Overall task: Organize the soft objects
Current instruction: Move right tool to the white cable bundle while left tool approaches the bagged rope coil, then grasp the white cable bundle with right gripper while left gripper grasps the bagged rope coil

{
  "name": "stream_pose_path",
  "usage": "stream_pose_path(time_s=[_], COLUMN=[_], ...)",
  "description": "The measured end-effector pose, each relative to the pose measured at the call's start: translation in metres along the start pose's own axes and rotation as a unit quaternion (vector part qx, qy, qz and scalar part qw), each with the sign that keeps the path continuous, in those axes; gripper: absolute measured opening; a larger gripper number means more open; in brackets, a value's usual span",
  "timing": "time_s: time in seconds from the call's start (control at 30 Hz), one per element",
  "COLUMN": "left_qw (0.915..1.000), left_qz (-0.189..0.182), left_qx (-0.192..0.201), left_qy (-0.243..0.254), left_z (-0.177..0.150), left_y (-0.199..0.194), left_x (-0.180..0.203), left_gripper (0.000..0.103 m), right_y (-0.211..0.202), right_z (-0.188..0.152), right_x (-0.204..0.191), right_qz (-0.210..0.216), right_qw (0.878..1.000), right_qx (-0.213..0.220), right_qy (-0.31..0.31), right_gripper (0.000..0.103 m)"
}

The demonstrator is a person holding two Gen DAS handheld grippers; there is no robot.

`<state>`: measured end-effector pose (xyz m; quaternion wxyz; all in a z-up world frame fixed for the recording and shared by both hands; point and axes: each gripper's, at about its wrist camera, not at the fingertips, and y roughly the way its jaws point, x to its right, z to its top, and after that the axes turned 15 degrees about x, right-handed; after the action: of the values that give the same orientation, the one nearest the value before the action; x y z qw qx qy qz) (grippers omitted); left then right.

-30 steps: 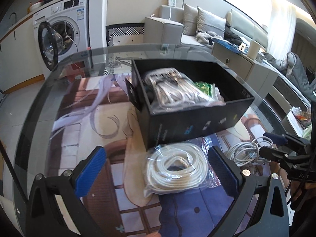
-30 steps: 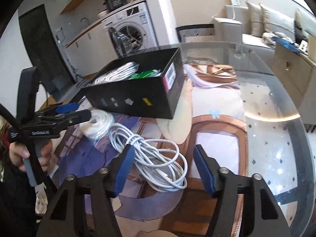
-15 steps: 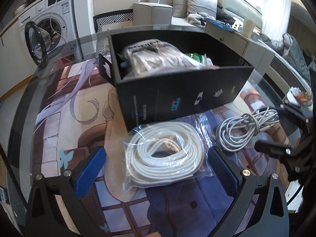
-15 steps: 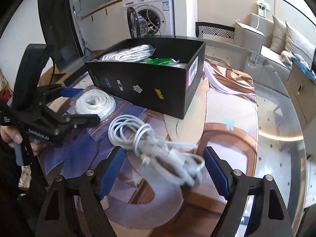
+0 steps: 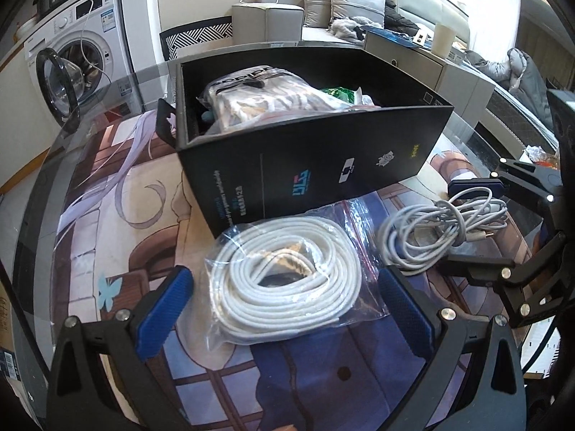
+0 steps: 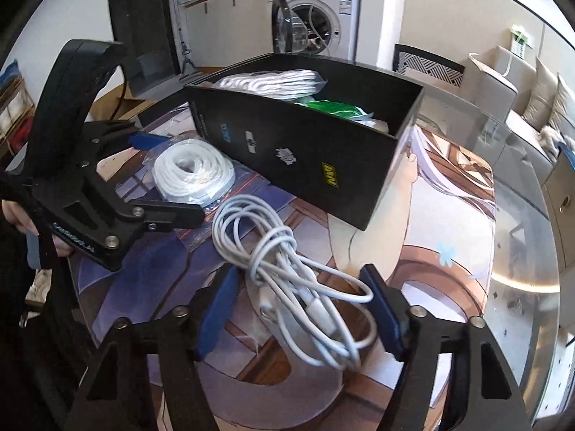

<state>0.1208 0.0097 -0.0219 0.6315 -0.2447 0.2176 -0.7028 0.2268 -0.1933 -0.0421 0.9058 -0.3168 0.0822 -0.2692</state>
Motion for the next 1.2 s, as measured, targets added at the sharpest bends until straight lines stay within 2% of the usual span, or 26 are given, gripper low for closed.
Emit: stream_pose_path(time_s=[0.07, 0.43, 0.5, 0.57, 0.67, 0.97, 1.07, 1.2], left_qw=[1.0000, 0.9999, 0.9999, 0.9999, 0.9998, 0.9995, 0.9993, 0.9991], left_qz=[0.004, 0.010, 0.011, 0.010, 0.008, -0.007, -0.009, -0.012], left_qx=[0.000, 0.003, 0.005, 0.009, 0.016, 0.030, 0.036, 0.041], left_qy=[0.003, 0.003, 0.002, 0.002, 0.002, 0.002, -0.002, -0.009], left_z=[0.000, 0.000, 0.000, 0.000, 0.000, -0.001, -0.003, -0.004], left_y=[0.001, 0.002, 0.002, 0.000, -0.002, -0.010, -0.013, -0.017], left_x=[0.001, 0.002, 0.002, 0.001, 0.000, -0.003, -0.002, -0.003], left_gripper=[0.103, 0.102, 0.100, 0.093, 0.083, 0.056, 0.050, 0.047], right_y=[-0.001, 0.006, 0.008, 0.007, 0.004, -0.008, -0.012, -0.019], right_z=[0.000, 0.006, 0.007, 0.007, 0.006, -0.004, -0.008, -0.012], right_x=[-0.004, -0.010, -0.012, -0.014, -0.013, -0.011, -0.010, -0.011], right_qz=[0.007, 0.033, 0.034, 0.039, 0.036, 0.019, 0.015, 0.011], right_qw=[1.000, 0.999, 0.999, 0.999, 0.999, 1.000, 1.000, 0.999], right_qx=[-0.002, -0.001, 0.002, 0.006, 0.013, 0.020, 0.023, 0.029], right_qy=[-0.007, -0.026, -0.028, -0.029, -0.025, -0.004, 0.002, 0.009], right_gripper=[0.065, 0.065, 0.060, 0.045, 0.033, 0.032, 0.032, 0.031])
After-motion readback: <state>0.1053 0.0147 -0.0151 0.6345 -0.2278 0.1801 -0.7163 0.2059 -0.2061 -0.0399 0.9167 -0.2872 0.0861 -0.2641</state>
